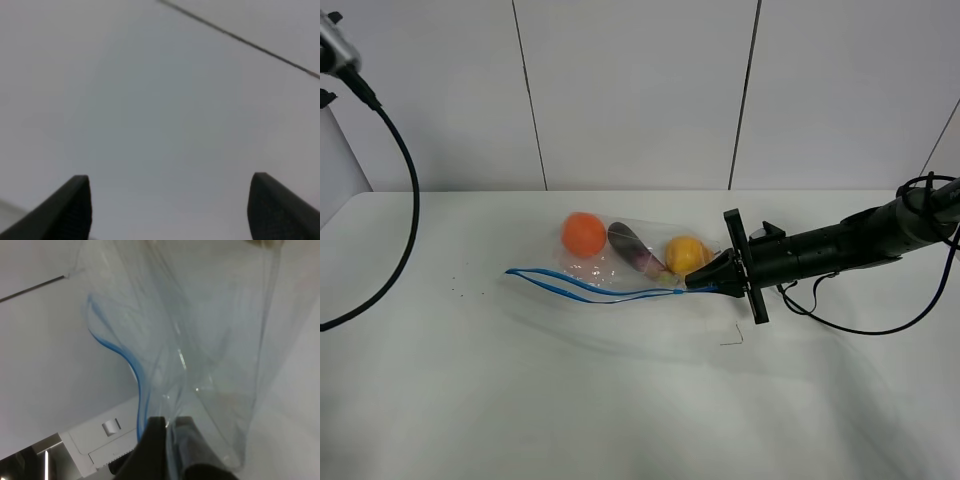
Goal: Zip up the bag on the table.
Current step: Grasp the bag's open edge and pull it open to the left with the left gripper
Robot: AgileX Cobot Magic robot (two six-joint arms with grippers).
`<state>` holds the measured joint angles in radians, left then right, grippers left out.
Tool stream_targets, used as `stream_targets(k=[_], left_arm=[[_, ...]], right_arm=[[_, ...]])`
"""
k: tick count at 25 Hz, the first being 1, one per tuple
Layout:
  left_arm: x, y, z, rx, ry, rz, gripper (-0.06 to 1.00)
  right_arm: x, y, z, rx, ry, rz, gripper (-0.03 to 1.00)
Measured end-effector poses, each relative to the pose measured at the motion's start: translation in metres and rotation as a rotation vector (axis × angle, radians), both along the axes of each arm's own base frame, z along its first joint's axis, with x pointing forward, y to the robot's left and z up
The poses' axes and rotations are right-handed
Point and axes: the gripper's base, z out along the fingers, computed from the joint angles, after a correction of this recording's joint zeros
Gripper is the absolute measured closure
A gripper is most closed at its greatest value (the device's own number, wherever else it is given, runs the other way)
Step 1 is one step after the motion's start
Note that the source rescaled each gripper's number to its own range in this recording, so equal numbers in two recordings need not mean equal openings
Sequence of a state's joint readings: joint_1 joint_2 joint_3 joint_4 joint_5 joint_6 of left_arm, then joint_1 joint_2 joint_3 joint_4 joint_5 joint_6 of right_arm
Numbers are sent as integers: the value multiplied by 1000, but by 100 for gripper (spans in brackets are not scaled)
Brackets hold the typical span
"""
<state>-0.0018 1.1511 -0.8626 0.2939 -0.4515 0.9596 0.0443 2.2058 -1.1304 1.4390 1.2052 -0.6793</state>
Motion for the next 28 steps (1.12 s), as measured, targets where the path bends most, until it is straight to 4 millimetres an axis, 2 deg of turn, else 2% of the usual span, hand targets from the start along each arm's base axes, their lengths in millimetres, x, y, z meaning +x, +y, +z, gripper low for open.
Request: stream_targets(k=[3,6,10,19,24,28], left_arm=[[18,-5,-15,118,-1,-45,-6],[28,-14,-28,165,26,-93,-6],[34,-46,-47,176,69,-211,-6],[26,-129,-108,217,235,-496,-6],[23,-160,-140,187,347,-588,-6],[3,-181,-162,162,432,-667,-6]], right_arm=[[0,0,0,0,0,0,97],[0,0,0,0,0,0,97],[0,0,0,0,0,0,97],[0,0,0,0,0,-1,97],[0,0,0,0,0,-1,97],[0,0,0,0,0,-1,97]])
